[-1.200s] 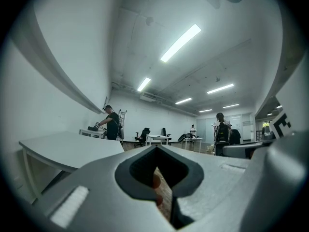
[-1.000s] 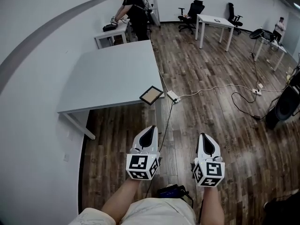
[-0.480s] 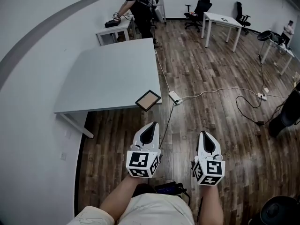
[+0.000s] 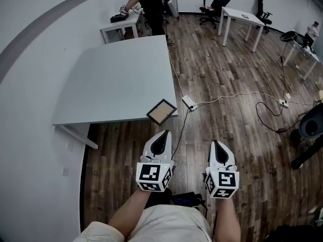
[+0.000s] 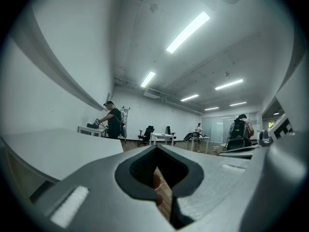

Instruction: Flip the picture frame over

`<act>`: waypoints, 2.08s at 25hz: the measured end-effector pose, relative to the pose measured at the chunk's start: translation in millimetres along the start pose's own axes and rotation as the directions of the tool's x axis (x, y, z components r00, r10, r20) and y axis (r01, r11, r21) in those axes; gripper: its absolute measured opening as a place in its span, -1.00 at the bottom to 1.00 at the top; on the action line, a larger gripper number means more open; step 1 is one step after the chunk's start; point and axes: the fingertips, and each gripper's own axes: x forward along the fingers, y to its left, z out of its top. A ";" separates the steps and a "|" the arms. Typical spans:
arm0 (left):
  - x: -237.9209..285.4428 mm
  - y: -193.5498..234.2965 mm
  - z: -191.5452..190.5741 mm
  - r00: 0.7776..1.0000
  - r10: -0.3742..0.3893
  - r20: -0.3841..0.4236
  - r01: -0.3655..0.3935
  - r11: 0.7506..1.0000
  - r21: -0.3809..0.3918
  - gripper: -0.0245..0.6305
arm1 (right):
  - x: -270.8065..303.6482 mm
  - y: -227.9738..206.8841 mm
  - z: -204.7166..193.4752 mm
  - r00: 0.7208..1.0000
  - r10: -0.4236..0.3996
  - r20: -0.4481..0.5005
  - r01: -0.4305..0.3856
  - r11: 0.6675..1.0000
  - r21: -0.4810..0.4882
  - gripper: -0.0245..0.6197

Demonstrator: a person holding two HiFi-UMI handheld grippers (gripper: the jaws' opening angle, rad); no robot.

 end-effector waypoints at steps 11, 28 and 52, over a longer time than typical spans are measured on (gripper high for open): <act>70.8 75.4 -5.0 0.997 -0.069 -0.040 0.067 0.997 -0.050 -0.92 | 94.5 24.8 14.8 0.998 -0.057 -0.035 0.057 0.998 -0.006 -0.84; 84.9 133.8 -109.5 0.966 -0.068 -0.247 -0.037 0.916 -0.400 -0.92 | 162.3 61.1 -35.1 0.986 0.007 -0.169 -0.003 1.000 0.020 -0.84; 109.3 161.4 -241.0 0.989 -0.093 -0.112 -0.084 0.264 -0.961 -0.41 | 186.0 49.0 -94.0 0.955 0.006 -0.298 0.006 0.999 0.039 -0.84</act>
